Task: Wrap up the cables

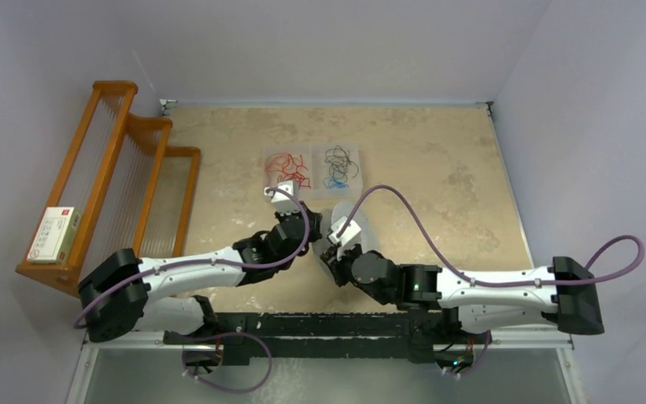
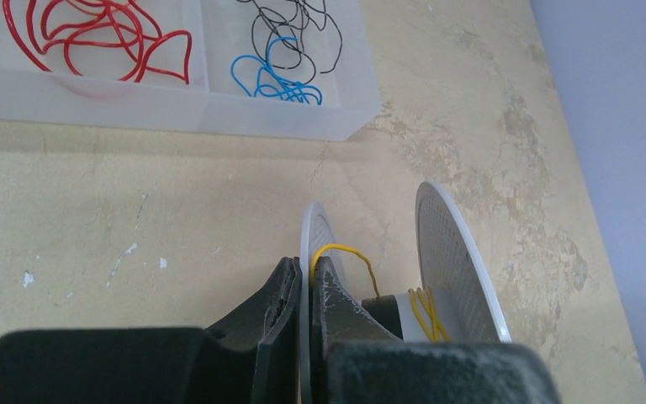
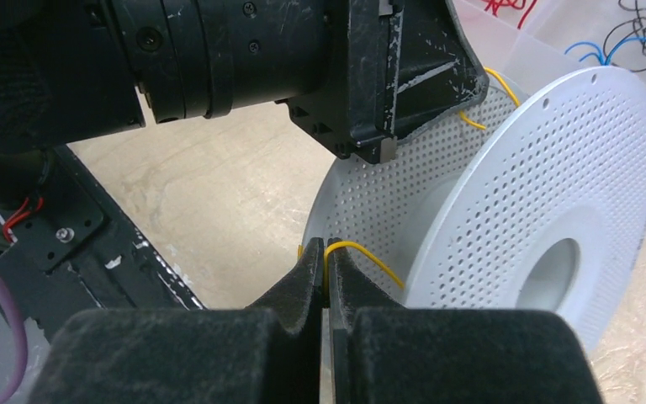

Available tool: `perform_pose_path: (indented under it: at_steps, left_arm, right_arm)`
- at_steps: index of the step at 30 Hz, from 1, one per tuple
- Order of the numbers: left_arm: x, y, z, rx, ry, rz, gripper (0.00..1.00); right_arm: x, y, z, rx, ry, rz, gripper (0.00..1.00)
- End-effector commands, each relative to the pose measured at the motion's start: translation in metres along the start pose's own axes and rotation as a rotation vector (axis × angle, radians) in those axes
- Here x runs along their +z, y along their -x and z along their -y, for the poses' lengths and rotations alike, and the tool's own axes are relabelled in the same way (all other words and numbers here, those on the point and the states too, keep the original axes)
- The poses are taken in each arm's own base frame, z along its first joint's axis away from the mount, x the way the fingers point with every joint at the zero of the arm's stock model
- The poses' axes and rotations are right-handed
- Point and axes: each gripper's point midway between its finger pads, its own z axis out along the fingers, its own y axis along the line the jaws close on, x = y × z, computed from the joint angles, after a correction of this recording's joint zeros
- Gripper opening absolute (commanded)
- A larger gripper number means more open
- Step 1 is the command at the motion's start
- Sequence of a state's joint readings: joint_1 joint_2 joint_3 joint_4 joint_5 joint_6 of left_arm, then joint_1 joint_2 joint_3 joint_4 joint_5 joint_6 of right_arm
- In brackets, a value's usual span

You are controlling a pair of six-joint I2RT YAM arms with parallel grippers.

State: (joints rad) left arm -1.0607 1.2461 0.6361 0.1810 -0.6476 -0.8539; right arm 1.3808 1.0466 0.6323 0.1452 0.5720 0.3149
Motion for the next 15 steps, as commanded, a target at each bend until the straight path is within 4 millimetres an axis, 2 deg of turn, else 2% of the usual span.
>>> perform_pose_path:
  at_steps: [1, 5, 15]
  left_arm:
    - [-0.005, -0.044, -0.014, 0.020, 0.008, -0.128, 0.00]
    - [-0.003, -0.054, -0.027, 0.009, 0.042, -0.129, 0.00]
    - [-0.001, -0.086, -0.041, 0.007, 0.027, -0.190, 0.00]
  right_arm:
    - [0.013, -0.017, 0.026, -0.015, -0.130, -0.017, 0.00]
    - [0.022, -0.031, 0.023, -0.035, -0.131, -0.055, 0.00]
    - [0.030, -0.056, 0.024, -0.068, -0.154, -0.125, 0.00]
